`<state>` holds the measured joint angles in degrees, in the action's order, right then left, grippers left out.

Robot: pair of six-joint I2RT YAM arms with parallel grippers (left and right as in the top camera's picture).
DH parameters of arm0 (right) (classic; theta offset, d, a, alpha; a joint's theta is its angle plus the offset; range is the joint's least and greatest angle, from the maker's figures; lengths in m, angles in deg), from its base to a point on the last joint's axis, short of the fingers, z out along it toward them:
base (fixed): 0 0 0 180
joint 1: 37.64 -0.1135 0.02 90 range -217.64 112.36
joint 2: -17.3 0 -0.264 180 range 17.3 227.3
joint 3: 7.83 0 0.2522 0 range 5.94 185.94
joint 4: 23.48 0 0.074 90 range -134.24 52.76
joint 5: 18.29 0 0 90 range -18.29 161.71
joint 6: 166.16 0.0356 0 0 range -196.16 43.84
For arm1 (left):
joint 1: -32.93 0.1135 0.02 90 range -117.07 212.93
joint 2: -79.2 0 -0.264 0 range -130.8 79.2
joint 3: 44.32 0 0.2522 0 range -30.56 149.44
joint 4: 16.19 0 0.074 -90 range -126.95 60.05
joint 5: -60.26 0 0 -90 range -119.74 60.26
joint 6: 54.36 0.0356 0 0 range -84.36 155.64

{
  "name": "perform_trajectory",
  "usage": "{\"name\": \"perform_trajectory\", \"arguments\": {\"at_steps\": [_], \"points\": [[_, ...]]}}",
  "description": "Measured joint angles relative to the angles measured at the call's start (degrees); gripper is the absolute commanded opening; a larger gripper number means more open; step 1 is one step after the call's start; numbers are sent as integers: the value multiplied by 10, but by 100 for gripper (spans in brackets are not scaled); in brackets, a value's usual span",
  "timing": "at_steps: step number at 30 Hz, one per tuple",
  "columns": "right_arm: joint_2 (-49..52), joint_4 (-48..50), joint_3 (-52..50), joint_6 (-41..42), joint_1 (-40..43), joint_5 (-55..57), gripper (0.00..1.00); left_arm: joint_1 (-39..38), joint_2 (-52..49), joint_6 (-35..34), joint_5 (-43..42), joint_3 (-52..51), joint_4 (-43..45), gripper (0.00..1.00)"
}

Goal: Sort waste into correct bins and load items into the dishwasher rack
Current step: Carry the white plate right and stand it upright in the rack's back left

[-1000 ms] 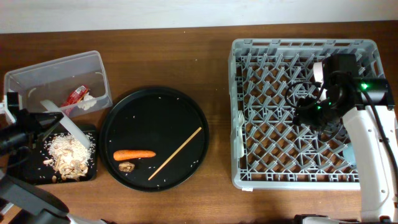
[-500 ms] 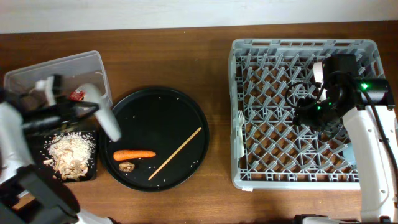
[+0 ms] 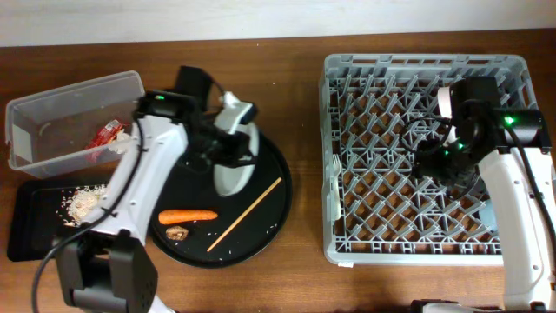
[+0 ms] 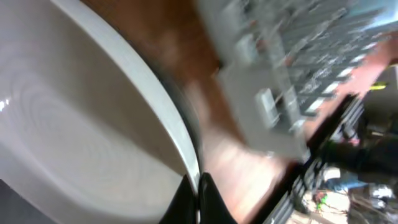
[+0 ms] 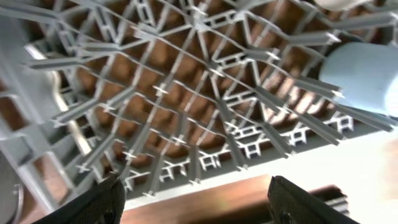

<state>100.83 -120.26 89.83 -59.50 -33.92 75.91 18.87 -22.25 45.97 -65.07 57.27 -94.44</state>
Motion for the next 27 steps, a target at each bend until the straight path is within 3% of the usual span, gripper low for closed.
{"name": "perform_trajectory", "arguments": {"at_steps": [3,7,10,16,21,27], "points": [[0,-22,0,10,31,40,79,-37,0,-47,-47,2,93,0],[0,-29,0,22,140,56,82,-69,0,-137,-68,40,215,0],[0,-30,0,24,204,41,82,-96,0,-230,-79,58,381,0],[0,-31,0,24,216,19,82,-152,-2,-371,-120,64,643,0],[0,-31,0,23,216,15,82,-178,-72,-502,-200,73,866,0],[0,-31,0,23,216,10,82,-200,-207,-581,-232,74,902,0]]}}
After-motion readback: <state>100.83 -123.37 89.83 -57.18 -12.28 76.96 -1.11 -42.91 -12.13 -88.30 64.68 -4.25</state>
